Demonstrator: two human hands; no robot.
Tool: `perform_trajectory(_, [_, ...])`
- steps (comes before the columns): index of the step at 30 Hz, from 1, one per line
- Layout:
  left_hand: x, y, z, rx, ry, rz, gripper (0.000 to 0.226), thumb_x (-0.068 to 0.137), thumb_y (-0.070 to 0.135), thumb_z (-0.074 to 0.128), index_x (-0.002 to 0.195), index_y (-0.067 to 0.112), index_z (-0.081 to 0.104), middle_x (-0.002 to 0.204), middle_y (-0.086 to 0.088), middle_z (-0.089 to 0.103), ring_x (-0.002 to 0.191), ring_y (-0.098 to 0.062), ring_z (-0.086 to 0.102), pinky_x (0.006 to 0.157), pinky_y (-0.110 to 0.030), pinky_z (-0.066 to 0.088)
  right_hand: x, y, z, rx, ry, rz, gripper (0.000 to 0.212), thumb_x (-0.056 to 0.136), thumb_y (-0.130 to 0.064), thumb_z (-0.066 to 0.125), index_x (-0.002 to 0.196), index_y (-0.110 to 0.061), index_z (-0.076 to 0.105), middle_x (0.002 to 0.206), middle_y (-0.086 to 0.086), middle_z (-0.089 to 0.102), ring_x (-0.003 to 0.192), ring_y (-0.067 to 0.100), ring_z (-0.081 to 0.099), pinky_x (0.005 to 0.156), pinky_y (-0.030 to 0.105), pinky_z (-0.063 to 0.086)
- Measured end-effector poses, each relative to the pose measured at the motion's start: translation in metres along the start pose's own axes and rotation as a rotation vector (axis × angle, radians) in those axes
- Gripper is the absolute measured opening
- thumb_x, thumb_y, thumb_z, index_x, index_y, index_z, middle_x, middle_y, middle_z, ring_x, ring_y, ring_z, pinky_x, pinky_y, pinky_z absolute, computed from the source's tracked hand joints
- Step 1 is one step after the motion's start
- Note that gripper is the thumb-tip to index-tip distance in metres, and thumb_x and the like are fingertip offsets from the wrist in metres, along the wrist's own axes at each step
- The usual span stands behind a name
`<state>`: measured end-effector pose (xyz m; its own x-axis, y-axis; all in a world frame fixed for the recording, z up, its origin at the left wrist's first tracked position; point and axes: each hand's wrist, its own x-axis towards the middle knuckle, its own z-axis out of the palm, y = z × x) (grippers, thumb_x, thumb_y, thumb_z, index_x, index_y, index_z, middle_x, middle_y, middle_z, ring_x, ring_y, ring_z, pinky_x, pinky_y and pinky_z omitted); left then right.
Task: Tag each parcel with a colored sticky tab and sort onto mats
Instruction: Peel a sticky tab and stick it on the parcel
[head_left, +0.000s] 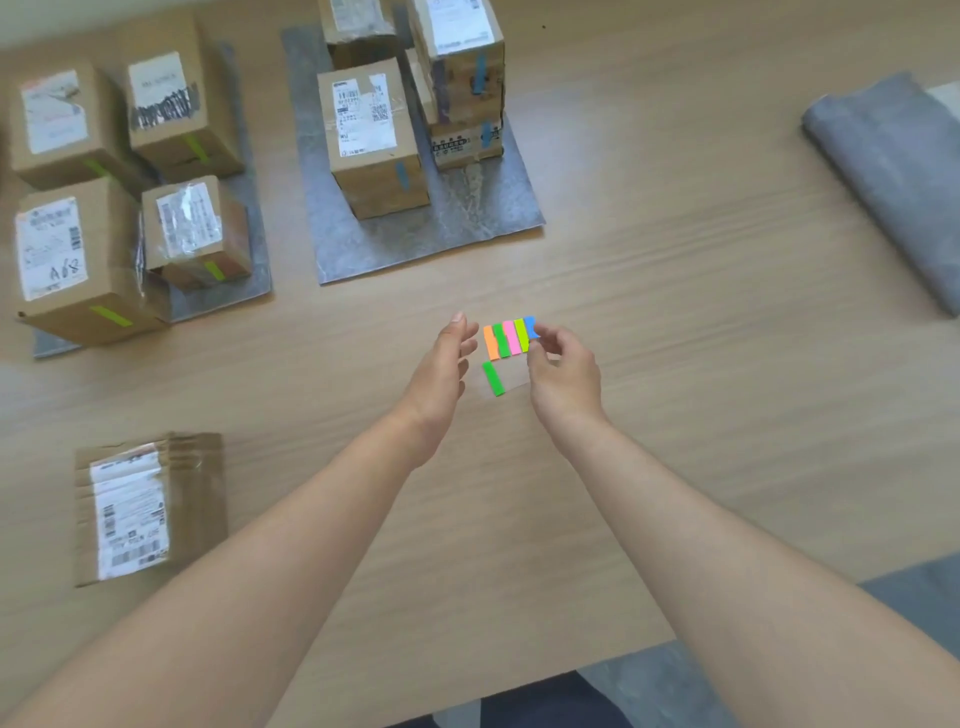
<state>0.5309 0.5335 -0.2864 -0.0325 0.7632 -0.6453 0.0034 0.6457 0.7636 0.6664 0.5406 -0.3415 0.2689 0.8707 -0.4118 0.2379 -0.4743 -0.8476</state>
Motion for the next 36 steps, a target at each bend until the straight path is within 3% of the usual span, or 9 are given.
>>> perform_trajectory(2, [0.007, -0.002, 0.006, 0.012, 0.001, 0.011, 0.055, 0.105, 0.053, 0.028, 0.148, 0.024, 0.047, 0.151, 0.000, 0.046, 0.144, -0.021, 0.036, 0.120, -0.043, 0.026, 0.015, 0.008, -0.009, -0.130, -0.008, -0.082, 0.031, 0.097, -0.011, 0.060, 0.127, -0.018, 0.067, 0.113, -0.004, 0.066, 0.075, -0.001, 0.060, 0.069, 0.008, 0.042])
perform_trajectory(5, [0.016, -0.006, 0.010, 0.029, -0.006, 0.006, 0.054, 0.105, 0.051, 0.029, 0.148, 0.023, 0.047, 0.152, 0.002, 0.046, 0.144, -0.018, 0.037, 0.121, -0.041, 0.026, 0.037, 0.015, -0.016, -0.374, -0.043, -0.208, 0.038, 0.091, -0.006, 0.068, 0.126, -0.020, 0.071, 0.112, 0.003, 0.064, 0.069, 0.007, 0.058, 0.079, 0.022, 0.046])
perform_trajectory(8, [0.021, -0.006, 0.014, 0.038, -0.006, 0.005, 0.052, 0.107, 0.046, 0.029, 0.148, 0.020, 0.047, 0.150, 0.002, 0.047, 0.141, -0.014, 0.039, 0.120, -0.037, 0.027, 0.055, 0.015, -0.018, -0.542, -0.119, -0.269, 0.043, 0.087, -0.006, 0.069, 0.126, -0.023, 0.071, 0.108, 0.005, 0.061, 0.087, 0.023, 0.062, 0.080, 0.036, 0.050])
perform_trajectory(13, [0.032, -0.012, 0.018, 0.125, -0.019, 0.101, 0.028, 0.109, 0.029, 0.033, 0.115, 0.027, 0.060, 0.111, 0.019, 0.059, 0.099, 0.014, 0.054, 0.097, -0.016, 0.036, 0.080, 0.007, -0.019, -0.925, -0.278, -0.302, 0.037, 0.089, -0.024, 0.072, 0.125, -0.030, 0.071, 0.110, 0.006, 0.057, 0.105, 0.028, 0.060, 0.071, 0.030, 0.036])
perform_trajectory(16, [0.035, -0.016, 0.020, 0.230, -0.046, 0.152, 0.022, 0.106, 0.016, 0.044, 0.113, 0.020, 0.065, 0.113, 0.016, 0.063, 0.096, 0.025, 0.052, 0.088, -0.002, 0.035, 0.092, 0.006, -0.019, -0.925, -0.312, -0.309, 0.035, 0.086, -0.026, 0.077, 0.121, -0.026, 0.074, 0.115, 0.007, 0.061, 0.110, 0.029, 0.061, 0.073, 0.028, 0.035])
perform_trajectory(22, [0.041, -0.020, 0.020, 0.428, -0.029, 0.256, 0.050, 0.087, 0.035, 0.049, 0.124, 0.008, 0.068, 0.130, 0.000, 0.063, 0.126, -0.004, 0.051, 0.107, -0.014, 0.035, 0.102, 0.001, -0.022, -0.924, -0.336, -0.345, 0.025, 0.087, -0.031, 0.079, 0.111, -0.023, 0.077, 0.114, 0.007, 0.067, 0.108, 0.031, 0.064, 0.075, 0.030, 0.042])
perform_trajectory(25, [0.053, -0.025, 0.015, 0.777, -0.017, 0.383, 0.051, 0.085, 0.028, 0.045, 0.125, 0.004, 0.068, 0.138, -0.010, 0.059, 0.133, -0.020, 0.050, 0.113, -0.023, 0.034, 0.106, -0.002, -0.026, -0.889, -0.346, -0.333, 0.029, 0.080, -0.030, 0.083, 0.108, -0.024, 0.078, 0.113, 0.005, 0.069, 0.108, 0.027, 0.064, 0.075, 0.028, 0.041])
perform_trajectory(30, [0.064, -0.028, 0.016, 1.268, -0.180, 0.401, 0.051, 0.091, 0.024, 0.047, 0.139, 0.009, 0.054, 0.157, -0.012, 0.037, 0.141, -0.031, 0.041, 0.109, -0.039, 0.041, 0.115, -0.012, -0.022, -0.946, -0.418, -0.316, 0.030, 0.072, -0.032, 0.089, 0.098, -0.023, 0.077, 0.106, 0.002, 0.070, 0.103, 0.025, 0.065, 0.069, 0.026, 0.035])
perform_trajectory(36, [0.069, -0.030, 0.018, 1.343, -0.152, 0.489, 0.054, 0.089, 0.020, 0.058, 0.143, 0.019, 0.053, 0.153, -0.013, 0.041, 0.126, -0.036, 0.052, 0.095, -0.038, 0.046, 0.125, -0.010, -0.021, -0.911, -0.445, -0.306, 0.024, 0.071, -0.031, 0.089, 0.089, -0.022, 0.075, 0.098, 0.002, 0.072, 0.095, 0.024, 0.067, 0.067, 0.026, 0.036])
